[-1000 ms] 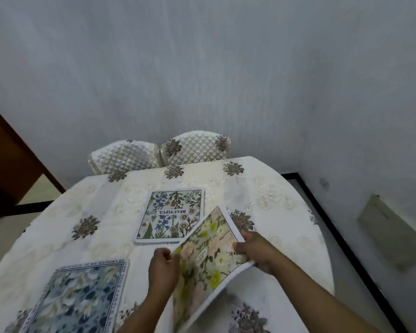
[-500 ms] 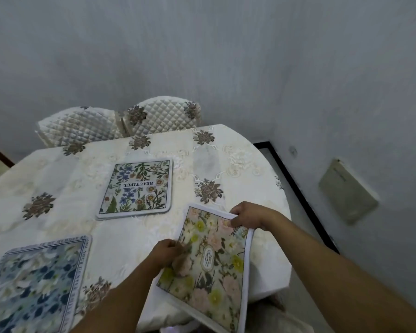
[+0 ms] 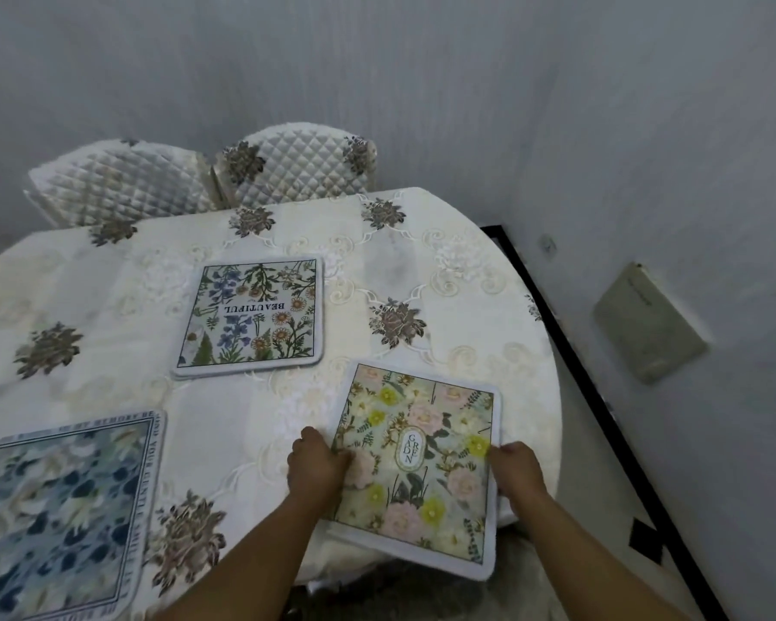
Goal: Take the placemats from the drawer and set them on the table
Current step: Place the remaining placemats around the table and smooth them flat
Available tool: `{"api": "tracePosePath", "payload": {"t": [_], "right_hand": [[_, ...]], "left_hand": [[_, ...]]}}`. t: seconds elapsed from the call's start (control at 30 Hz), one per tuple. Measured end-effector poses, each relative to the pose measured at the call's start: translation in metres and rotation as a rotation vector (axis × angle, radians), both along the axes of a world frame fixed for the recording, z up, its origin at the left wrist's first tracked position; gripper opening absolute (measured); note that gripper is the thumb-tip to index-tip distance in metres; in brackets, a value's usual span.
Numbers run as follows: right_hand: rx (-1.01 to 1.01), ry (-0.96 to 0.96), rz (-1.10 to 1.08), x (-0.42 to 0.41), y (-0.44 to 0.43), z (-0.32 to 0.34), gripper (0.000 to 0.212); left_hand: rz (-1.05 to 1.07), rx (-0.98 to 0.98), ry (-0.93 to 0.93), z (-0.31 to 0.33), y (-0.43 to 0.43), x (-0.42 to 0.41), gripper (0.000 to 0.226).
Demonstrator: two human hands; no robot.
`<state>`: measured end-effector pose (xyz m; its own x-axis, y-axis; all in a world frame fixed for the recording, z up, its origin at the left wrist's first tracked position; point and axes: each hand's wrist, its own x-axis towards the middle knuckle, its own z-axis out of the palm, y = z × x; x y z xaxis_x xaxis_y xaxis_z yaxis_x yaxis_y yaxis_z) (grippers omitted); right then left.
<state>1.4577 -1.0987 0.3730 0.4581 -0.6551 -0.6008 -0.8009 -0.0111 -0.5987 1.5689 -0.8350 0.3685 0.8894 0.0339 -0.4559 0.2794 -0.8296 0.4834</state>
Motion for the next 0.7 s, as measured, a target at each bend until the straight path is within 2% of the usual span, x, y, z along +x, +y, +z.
{"api": "tracePosePath", "payload": {"t": [0.1, 0.17, 0.33, 0.43, 0.57, 0.7], "right_hand": [[-0.135, 0.025, 0.014, -0.008, 0.013, -0.007, 0.020], [-0.198, -0.031, 0.056, 0.001, 0.018, 0.001, 0.020], [-0.372, -0.203, 0.199, 0.038, 0.027, 0.025, 0.026], [-0.459, -0.222, 0.303, 0.056, 0.030, 0.031, 0.026], [-0.532, -0.208, 0.405, 0.062, 0.040, 0.021, 0.025], [-0.546, -0.157, 0.440, 0.044, 0.050, -0.010, 0.027]], "left_hand": [[0.014, -0.109, -0.026, 0.001, 0.006, 0.001, 0.029], [0.059, -0.157, -0.071, 0.006, 0.008, 0.002, 0.021], [0.094, -0.146, -0.247, 0.020, 0.021, -0.005, 0.022], [0.114, -0.142, -0.305, 0.023, 0.036, -0.016, 0.024], [0.153, -0.134, -0.327, 0.019, 0.053, -0.034, 0.026], [0.185, -0.117, -0.254, -0.003, 0.064, -0.054, 0.024]]}}
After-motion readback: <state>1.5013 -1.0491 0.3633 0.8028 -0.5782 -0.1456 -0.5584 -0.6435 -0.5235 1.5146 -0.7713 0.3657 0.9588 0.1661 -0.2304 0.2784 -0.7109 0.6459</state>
